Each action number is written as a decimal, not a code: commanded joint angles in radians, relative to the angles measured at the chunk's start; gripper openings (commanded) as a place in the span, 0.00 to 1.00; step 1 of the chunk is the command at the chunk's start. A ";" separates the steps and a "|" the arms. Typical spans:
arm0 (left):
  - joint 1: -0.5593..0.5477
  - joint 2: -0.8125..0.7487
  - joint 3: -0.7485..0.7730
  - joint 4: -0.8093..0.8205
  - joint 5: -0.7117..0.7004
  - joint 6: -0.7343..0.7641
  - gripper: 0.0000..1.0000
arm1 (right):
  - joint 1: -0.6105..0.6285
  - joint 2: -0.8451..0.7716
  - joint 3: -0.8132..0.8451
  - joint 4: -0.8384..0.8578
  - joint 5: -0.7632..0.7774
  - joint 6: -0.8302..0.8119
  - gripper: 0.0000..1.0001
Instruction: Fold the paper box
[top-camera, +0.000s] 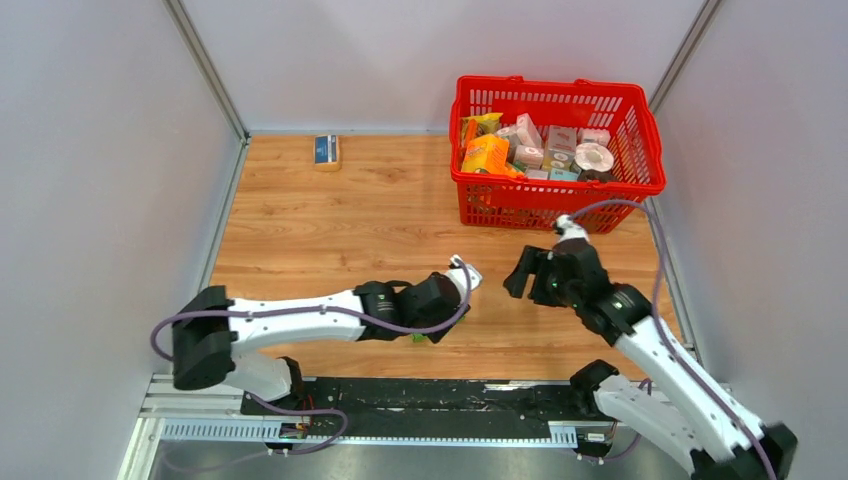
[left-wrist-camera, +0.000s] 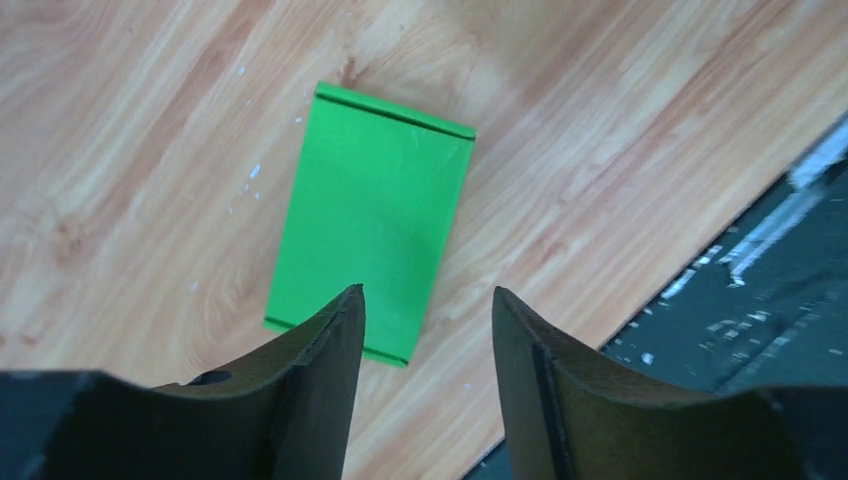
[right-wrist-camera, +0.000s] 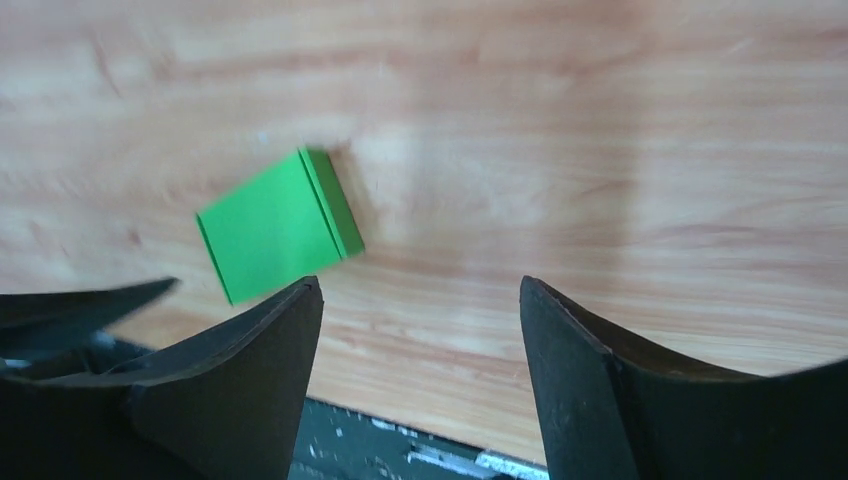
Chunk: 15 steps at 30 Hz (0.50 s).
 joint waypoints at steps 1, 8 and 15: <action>-0.041 0.191 0.127 -0.079 -0.129 0.119 0.57 | -0.009 -0.264 0.075 -0.151 0.321 0.074 0.76; -0.077 0.392 0.234 -0.109 -0.204 0.115 0.59 | -0.009 -0.397 0.092 -0.157 0.341 0.031 0.77; -0.054 0.475 0.261 -0.176 -0.285 0.050 0.56 | -0.010 -0.348 0.067 -0.077 0.232 0.014 0.77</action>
